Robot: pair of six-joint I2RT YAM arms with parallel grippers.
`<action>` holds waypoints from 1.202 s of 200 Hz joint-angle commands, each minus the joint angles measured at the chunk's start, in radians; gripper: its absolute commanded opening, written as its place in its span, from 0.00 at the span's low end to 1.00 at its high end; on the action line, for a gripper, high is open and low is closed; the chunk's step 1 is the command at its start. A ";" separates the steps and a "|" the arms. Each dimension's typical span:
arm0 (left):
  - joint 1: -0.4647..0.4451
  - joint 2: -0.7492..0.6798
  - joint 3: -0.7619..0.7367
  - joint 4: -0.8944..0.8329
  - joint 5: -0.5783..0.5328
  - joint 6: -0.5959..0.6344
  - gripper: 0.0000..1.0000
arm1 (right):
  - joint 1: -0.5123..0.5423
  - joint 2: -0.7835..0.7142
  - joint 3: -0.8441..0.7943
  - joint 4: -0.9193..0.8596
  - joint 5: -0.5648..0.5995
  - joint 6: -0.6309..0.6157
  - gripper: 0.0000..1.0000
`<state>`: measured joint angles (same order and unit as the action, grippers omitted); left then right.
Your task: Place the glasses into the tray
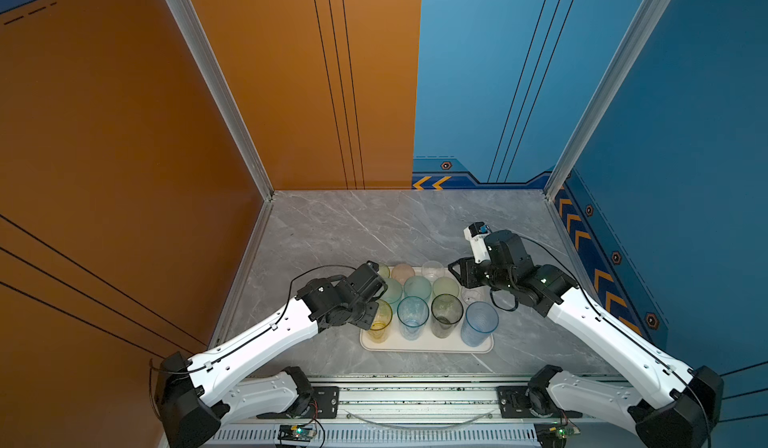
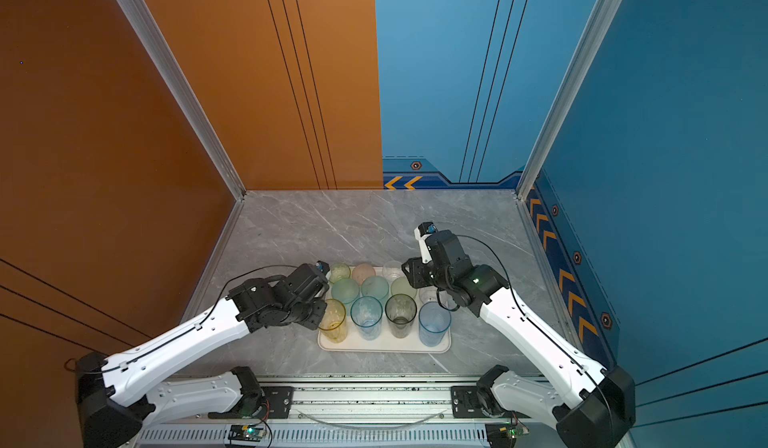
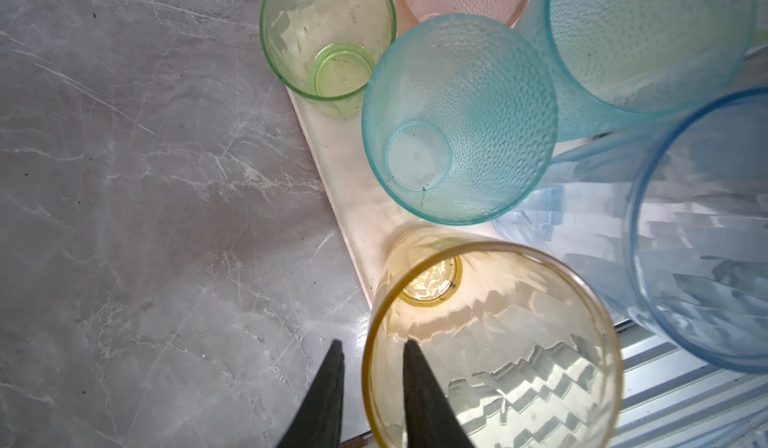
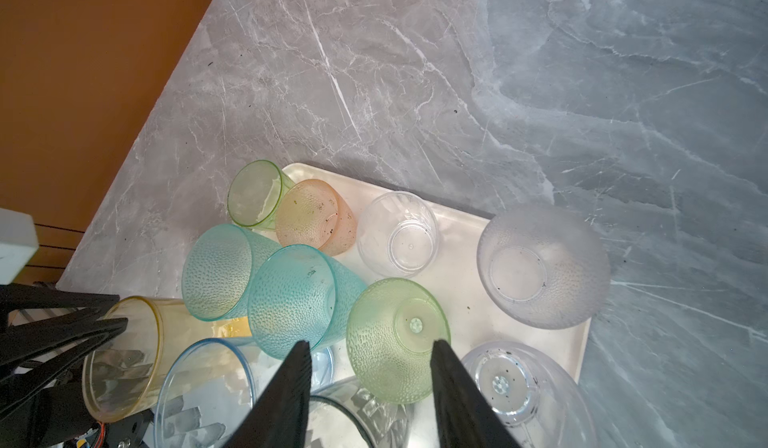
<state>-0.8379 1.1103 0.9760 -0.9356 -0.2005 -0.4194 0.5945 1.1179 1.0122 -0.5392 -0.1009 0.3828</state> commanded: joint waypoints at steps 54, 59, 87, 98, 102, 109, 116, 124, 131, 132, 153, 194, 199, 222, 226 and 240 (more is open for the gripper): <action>0.018 -0.067 -0.020 -0.019 -0.015 -0.004 0.30 | -0.006 0.007 0.020 -0.004 -0.002 -0.002 0.46; 0.018 -0.071 -0.022 -0.019 -0.016 -0.004 0.30 | -0.007 0.007 0.019 -0.004 -0.003 -0.001 0.46; 0.029 -0.101 -0.032 -0.019 -0.034 -0.007 0.30 | -0.007 0.004 0.014 -0.004 -0.003 -0.001 0.46; 0.036 -0.120 -0.035 -0.019 -0.045 -0.007 0.30 | -0.007 0.003 0.014 -0.004 0.000 -0.001 0.46; 0.039 -0.125 -0.036 -0.019 -0.052 -0.007 0.29 | -0.007 0.003 0.011 -0.004 0.000 -0.001 0.46; 0.044 -0.135 -0.037 -0.017 -0.065 -0.007 0.29 | -0.006 0.001 0.009 -0.004 0.002 -0.002 0.46; 0.050 -0.147 -0.039 -0.015 -0.073 -0.006 0.30 | -0.007 0.001 0.009 -0.004 0.003 -0.002 0.47; 0.056 -0.159 -0.038 -0.010 -0.084 -0.002 0.30 | -0.008 0.001 0.008 -0.004 0.003 -0.003 0.47; 0.062 -0.168 -0.038 -0.006 -0.093 0.001 0.30 | -0.009 0.002 0.006 -0.004 0.004 -0.004 0.47; 0.063 -0.171 -0.038 -0.005 -0.093 0.001 0.30 | -0.009 0.001 0.006 -0.004 0.005 -0.004 0.47; 0.078 -0.209 -0.049 0.024 -0.126 0.008 0.30 | -0.013 0.002 0.000 -0.002 0.010 -0.005 0.47; 0.114 -0.308 -0.082 0.114 -0.172 0.033 0.32 | -0.029 -0.017 -0.020 0.019 0.027 -0.006 0.49; 0.120 -0.318 -0.084 0.122 -0.177 0.037 0.33 | -0.032 -0.018 -0.022 0.021 0.027 -0.007 0.49; 0.156 -0.344 -0.091 0.163 -0.197 0.065 0.34 | -0.052 -0.015 -0.025 0.026 0.020 -0.007 0.50; 0.162 -0.348 -0.093 0.173 -0.199 0.072 0.34 | -0.054 -0.012 -0.024 0.025 0.018 -0.007 0.50; 0.181 -0.357 -0.103 0.219 -0.215 0.094 0.34 | -0.062 -0.003 -0.025 0.028 0.021 -0.009 0.50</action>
<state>-0.6872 0.7700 0.8970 -0.8032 -0.3622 -0.3763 0.5468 1.1164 0.9951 -0.5377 -0.1005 0.3824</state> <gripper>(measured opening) 0.340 0.495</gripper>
